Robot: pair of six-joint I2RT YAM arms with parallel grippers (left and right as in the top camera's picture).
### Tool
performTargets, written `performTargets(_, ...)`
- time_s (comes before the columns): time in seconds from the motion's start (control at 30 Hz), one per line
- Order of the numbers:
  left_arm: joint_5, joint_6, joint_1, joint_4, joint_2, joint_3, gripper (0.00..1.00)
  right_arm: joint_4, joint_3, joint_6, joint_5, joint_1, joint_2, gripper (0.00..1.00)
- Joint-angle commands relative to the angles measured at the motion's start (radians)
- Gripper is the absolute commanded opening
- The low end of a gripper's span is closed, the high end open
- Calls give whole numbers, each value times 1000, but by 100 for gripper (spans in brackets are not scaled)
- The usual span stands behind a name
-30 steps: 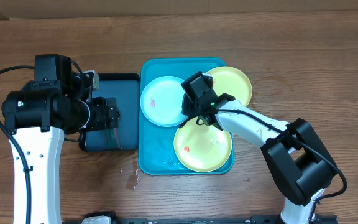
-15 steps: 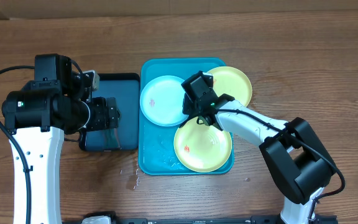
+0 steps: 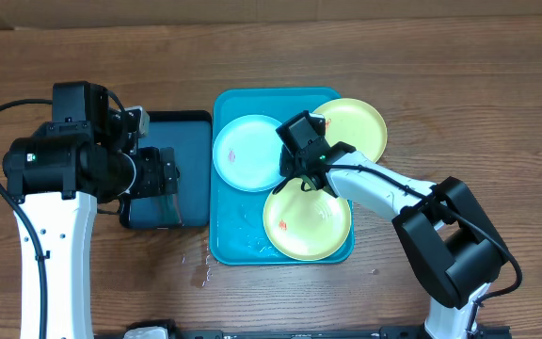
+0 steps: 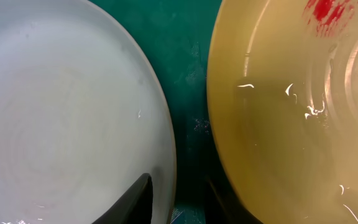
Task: Clean dirty plates on tray and stack at the side
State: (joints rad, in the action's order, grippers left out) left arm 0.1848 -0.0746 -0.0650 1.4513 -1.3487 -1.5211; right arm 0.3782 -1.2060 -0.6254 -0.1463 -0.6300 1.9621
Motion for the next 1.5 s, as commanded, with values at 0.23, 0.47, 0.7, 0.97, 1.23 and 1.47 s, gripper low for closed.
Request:
performTargets(0.23,-14,8,8,0,-12,-5,85,-5,-19,0,-10,-3,15,4)
performTargets(0.47,-39,-37,8,10,-47,12,80,1,-19,0,-10,-3,15,4)
performTargets(0.7,-71,-95,8,-49,-109,91,76,5,-19,0,-10,-3,15,4)
performTargets(0.97,-149,-203,6,-257,-188,275,67,4,-19,0,2,-3,15,8)
performTargets(1.23,-170,-218,6,-384,-324,333,58,1,-19,0,20,-3,15,9)
performTargets(1.47,-170,-217,6,-414,-424,333,58,1,-19,0,20,-3,15,10)
